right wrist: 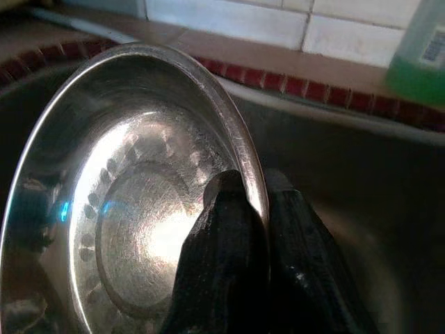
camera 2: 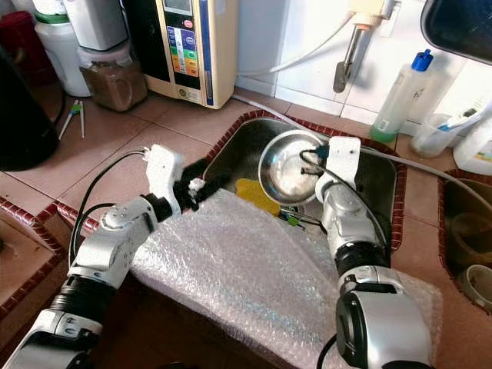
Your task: Kitchen organization
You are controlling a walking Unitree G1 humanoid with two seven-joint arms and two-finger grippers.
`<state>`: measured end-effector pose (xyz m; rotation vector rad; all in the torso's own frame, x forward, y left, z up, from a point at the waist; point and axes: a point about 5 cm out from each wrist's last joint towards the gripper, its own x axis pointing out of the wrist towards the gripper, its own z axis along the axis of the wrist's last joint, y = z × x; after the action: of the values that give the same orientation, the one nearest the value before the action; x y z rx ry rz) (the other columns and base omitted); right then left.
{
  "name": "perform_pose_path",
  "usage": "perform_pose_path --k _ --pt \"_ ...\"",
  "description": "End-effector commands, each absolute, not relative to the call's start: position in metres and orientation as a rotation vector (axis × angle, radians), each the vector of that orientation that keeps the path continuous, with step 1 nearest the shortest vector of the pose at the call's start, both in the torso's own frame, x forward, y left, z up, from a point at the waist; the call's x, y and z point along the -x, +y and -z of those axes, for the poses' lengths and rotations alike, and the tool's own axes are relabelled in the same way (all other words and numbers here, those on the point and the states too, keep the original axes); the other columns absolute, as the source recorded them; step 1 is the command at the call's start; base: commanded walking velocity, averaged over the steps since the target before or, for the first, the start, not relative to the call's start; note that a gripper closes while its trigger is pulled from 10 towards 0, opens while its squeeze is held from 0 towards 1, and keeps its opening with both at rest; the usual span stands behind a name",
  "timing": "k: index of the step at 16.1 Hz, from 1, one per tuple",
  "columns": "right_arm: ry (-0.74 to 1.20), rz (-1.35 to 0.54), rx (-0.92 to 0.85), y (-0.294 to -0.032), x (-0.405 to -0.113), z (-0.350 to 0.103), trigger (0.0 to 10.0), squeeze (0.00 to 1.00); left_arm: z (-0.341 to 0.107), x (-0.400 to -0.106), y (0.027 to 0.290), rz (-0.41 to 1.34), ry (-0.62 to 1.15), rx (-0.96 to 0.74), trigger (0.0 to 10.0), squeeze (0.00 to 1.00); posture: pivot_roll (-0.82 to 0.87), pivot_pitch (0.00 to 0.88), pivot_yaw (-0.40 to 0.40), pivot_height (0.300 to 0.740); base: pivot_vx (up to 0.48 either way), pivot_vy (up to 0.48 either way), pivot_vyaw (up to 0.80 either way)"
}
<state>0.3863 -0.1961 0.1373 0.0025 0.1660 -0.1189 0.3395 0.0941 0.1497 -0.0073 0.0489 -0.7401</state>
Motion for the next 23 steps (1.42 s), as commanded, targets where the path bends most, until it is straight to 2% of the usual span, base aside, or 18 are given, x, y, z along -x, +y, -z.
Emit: perform_pose_path --k 1,5,6,7,17,19,23 --pt "0.2 0.145 0.02 -0.205 -0.382 -0.128 0.0 0.0 -0.142 -0.337 0.093 0.763 0.082 -0.022 10.0 1.0 0.04 0.036 0.005 0.74 0.0 0.0 0.0" --pt "0.276 0.18 -0.013 -0.212 -0.376 -0.113 0.0 0.0 -0.14 -0.334 0.093 0.783 0.09 -0.045 10.0 1.0 0.04 0.039 0.003 0.74 0.0 0.0 0.0" --pt "0.298 0.184 -0.007 -0.213 -0.375 -0.11 0.9 0.0 -0.139 -0.333 0.093 0.789 0.094 -0.051 10.0 1.0 0.04 0.039 0.002 0.74 0.0 0.0 0.0" --pt "0.313 0.189 -0.02 -0.213 -0.374 -0.107 10.0 1.0 -0.137 -0.333 0.092 0.794 0.1 -0.063 10.0 1.0 0.04 0.039 0.001 0.74 0.0 0.0 0.0" --pt "0.303 0.164 -0.166 -0.207 -0.375 -0.106 10.0 1.0 -0.136 -0.334 0.092 0.787 0.105 -0.106 10.0 1.0 0.03 0.038 0.001 0.74 0.0 0.0 0.0" --pt "0.261 0.147 -0.216 -0.206 -0.377 -0.112 10.0 1.0 -0.138 -0.336 0.094 0.749 0.092 -0.105 10.0 1.0 0.04 0.038 0.001 0.74 0.0 0.0 0.0" --pt "0.079 0.0 -0.141 -0.199 -0.381 -0.135 10.0 1.0 -0.148 -0.344 0.112 0.571 0.025 -0.089 10.0 1.0 0.03 0.041 0.007 0.74 0.0 0.0 0.0"
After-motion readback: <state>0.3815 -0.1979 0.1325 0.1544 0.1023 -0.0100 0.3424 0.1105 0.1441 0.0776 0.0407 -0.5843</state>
